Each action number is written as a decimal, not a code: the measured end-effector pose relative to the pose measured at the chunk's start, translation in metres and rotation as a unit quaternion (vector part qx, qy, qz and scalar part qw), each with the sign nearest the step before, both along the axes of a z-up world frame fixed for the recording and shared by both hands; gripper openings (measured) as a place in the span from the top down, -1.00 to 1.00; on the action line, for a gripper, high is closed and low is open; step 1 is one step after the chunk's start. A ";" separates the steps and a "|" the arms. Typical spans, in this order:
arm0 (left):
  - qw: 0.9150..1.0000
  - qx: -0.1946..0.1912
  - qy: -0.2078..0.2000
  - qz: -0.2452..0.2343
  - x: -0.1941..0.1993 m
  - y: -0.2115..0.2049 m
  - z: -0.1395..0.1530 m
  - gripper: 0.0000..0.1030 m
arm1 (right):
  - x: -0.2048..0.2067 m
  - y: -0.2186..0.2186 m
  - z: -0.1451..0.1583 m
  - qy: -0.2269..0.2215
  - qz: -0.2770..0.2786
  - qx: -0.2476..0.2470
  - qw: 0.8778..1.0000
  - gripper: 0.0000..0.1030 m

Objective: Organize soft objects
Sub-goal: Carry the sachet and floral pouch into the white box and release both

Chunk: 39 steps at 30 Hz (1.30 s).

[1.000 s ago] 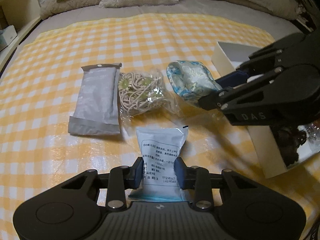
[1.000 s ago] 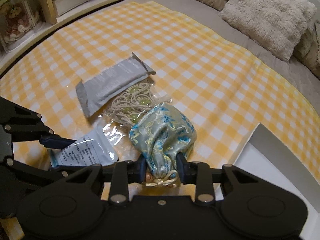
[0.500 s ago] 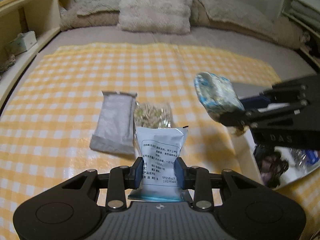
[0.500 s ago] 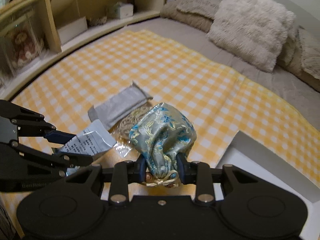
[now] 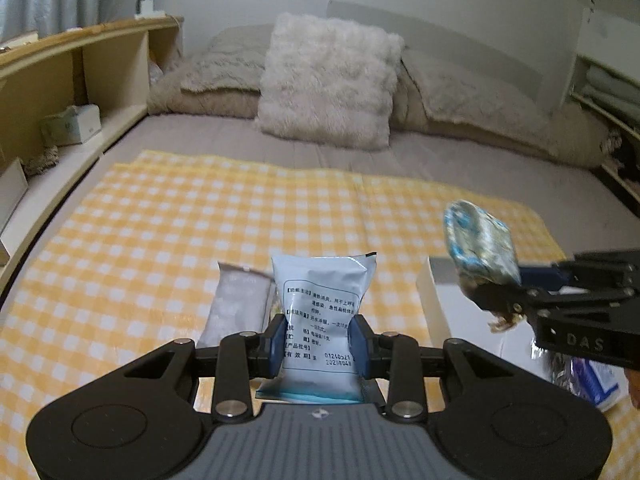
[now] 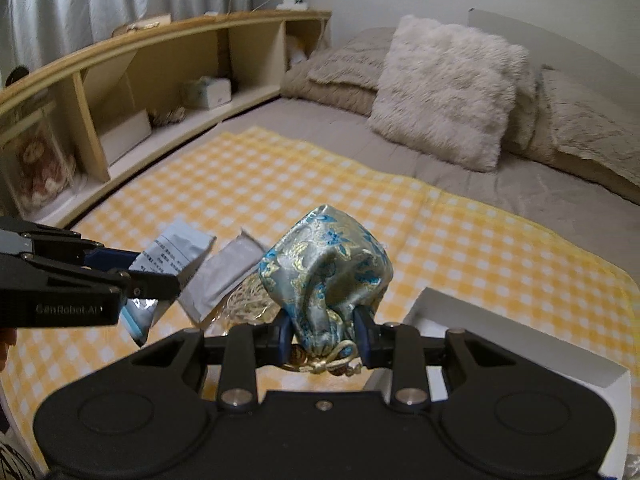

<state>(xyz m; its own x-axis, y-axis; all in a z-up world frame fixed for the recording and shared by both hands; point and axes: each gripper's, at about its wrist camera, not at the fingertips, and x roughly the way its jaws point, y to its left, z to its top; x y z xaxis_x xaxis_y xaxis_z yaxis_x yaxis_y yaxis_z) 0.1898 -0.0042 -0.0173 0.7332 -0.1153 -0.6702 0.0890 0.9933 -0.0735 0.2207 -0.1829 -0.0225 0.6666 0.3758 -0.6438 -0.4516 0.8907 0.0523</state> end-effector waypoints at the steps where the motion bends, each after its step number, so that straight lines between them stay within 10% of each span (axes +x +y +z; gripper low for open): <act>1: 1.000 -0.005 -0.004 0.003 -0.001 -0.001 0.002 0.30 | -0.002 -0.003 0.002 -0.003 -0.005 0.004 1.000 0.37; 39: 0.996 -0.044 -0.021 -0.076 0.044 -0.112 -0.003 0.28 | -0.027 -0.151 0.014 -0.039 -0.190 0.041 0.980 0.35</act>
<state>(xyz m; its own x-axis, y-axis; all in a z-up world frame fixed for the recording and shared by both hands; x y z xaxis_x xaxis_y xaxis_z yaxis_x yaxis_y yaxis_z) 0.2336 -0.1160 -0.0199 0.7297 -0.2841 -0.6219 0.2436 0.9579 -0.1518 0.1935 -0.3335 -0.0080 0.8144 0.1395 -0.5633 -0.0940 0.9896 0.1091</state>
